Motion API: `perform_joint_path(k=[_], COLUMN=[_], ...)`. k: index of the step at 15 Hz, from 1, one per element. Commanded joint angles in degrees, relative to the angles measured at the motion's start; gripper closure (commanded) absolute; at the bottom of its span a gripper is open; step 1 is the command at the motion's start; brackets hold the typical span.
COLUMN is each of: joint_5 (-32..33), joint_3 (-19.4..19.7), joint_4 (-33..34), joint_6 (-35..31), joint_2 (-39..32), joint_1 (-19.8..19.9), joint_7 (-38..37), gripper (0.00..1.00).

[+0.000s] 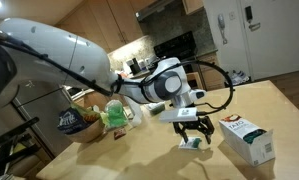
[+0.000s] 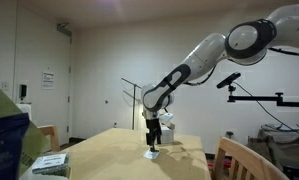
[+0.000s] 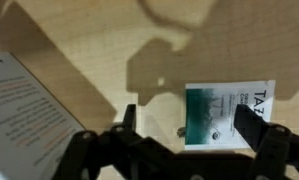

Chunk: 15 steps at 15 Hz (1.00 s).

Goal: Take the white object from the table and place it in the box on the table

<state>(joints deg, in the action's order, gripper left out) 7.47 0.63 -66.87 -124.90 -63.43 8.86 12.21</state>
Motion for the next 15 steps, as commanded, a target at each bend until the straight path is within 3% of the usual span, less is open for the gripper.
perform_joint_path(k=[1,15], joint_5=[-1.3,-0.9], joint_3=[0.4,0.5], joint_4=[2.5,9.7], joint_6=[2.6,7.2], joint_2=[-0.6,-4.6], joint_1=[0.4,-1.2], joint_7=[0.6,0.5], gripper=[0.00,0.00])
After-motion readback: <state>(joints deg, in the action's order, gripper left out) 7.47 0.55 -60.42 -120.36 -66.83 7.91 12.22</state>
